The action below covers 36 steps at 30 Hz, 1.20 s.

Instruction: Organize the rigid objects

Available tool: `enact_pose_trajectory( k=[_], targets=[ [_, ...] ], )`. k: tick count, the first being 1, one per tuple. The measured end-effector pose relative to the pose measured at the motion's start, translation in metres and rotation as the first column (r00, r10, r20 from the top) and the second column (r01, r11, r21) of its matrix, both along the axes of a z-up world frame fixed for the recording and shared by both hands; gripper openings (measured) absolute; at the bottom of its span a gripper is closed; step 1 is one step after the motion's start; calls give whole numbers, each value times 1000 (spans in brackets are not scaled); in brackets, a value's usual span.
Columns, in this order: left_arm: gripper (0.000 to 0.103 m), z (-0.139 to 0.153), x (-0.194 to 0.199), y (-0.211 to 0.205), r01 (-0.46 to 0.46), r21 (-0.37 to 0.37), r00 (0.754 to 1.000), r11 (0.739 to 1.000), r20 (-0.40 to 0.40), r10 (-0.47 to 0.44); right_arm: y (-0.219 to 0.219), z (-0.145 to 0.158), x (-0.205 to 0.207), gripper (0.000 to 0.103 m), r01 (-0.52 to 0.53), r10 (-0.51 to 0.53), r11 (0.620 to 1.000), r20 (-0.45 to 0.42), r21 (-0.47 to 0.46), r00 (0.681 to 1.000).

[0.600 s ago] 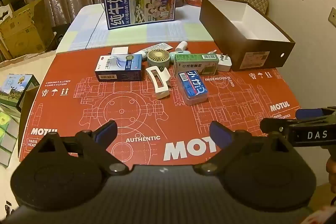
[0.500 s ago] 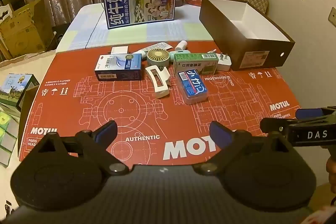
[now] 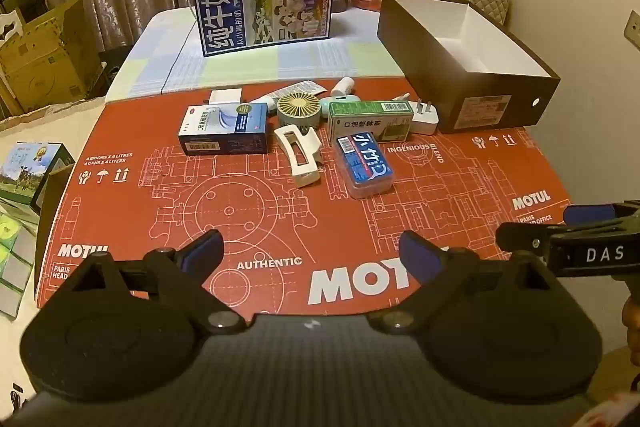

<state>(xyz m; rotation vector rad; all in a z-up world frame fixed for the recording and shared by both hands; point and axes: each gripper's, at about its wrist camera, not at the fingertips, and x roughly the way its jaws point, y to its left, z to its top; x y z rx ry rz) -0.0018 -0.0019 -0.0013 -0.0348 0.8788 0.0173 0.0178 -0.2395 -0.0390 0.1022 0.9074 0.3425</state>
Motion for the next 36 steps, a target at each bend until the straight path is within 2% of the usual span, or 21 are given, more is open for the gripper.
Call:
enact_pose_trajectory(
  k=[36],
  targets=[
    [93, 0, 4, 4, 0, -3, 1000, 1000, -5, 0, 5, 1, 7, 101, -2, 2, 1000, -1, -2, 1000]
  ],
)
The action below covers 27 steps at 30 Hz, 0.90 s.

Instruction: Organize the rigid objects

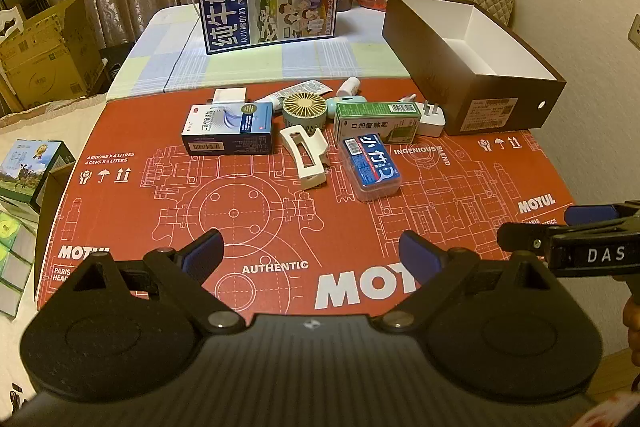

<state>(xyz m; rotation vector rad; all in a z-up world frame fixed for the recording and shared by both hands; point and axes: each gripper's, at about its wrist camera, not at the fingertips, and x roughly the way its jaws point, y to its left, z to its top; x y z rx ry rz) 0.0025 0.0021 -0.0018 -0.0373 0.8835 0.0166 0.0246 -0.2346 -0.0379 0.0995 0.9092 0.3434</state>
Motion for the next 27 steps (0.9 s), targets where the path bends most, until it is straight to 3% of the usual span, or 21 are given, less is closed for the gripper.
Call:
enact_pose_trajectory(
  k=[27],
  targets=[
    [93, 0, 0, 0, -1, -1, 1000, 1000, -1, 1, 3, 1, 2, 101, -1, 1, 1000, -1, -2, 1000]
  ],
)
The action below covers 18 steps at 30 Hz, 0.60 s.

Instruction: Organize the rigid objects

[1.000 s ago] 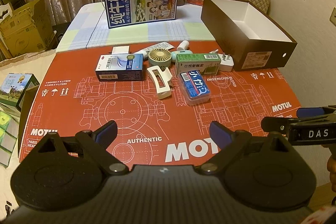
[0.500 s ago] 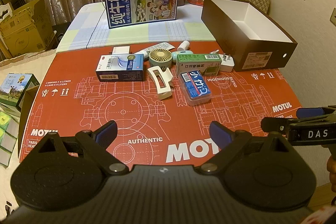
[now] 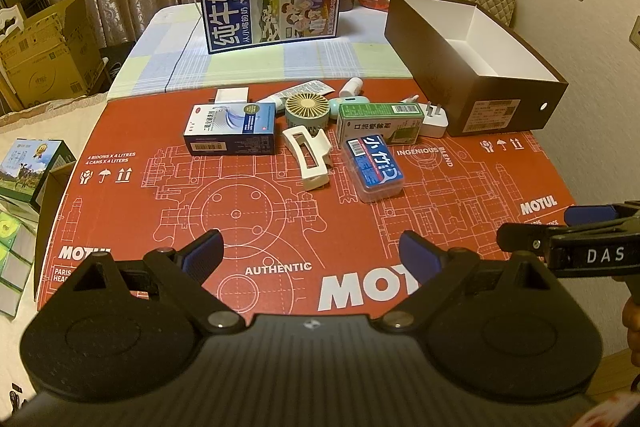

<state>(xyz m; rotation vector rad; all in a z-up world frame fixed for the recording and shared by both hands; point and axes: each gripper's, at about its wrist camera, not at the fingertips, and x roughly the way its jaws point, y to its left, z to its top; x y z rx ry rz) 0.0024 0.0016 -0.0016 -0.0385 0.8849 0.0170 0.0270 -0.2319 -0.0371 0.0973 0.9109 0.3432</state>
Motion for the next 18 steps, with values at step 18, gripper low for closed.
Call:
enact_pose_trajectory(
  k=[18],
  targets=[
    [93, -1, 1, 3, -3, 1, 1000, 1000, 1, 3, 3, -1, 3, 101, -2, 2, 1000, 1, -1, 1000]
  ],
)
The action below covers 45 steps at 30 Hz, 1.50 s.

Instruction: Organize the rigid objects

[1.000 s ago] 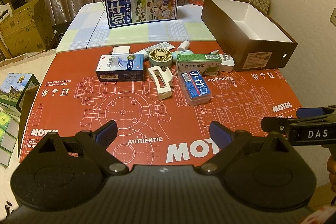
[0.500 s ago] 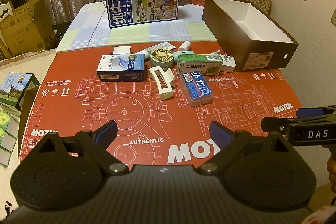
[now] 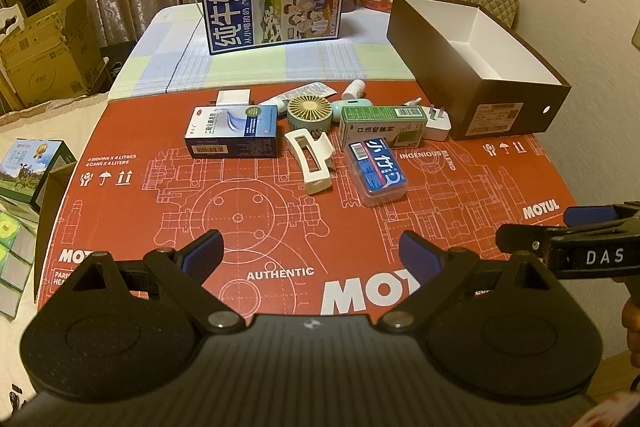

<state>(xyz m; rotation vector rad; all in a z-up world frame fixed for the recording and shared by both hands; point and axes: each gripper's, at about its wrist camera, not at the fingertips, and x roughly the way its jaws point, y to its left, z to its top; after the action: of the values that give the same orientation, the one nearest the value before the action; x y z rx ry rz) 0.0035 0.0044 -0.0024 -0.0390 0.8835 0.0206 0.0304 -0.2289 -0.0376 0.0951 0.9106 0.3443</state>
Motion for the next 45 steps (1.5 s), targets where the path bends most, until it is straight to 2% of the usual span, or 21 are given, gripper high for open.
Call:
enact_pose_trajectory(
  k=[27, 37, 45],
  targets=[
    [91, -3, 26, -1, -36, 20, 999, 999, -7, 36, -3, -1, 34, 101, -62, 62, 998, 1, 29, 998],
    [91, -14, 51, -3, -65, -14, 997, 998, -41, 65, -10, -6, 64, 101, -122, 122, 990, 5, 64, 992],
    [89, -20, 71, -8, -128, -24, 991, 991, -41, 127, -15, -14, 98, 101, -197, 196, 978, 8, 64, 980]
  ],
)
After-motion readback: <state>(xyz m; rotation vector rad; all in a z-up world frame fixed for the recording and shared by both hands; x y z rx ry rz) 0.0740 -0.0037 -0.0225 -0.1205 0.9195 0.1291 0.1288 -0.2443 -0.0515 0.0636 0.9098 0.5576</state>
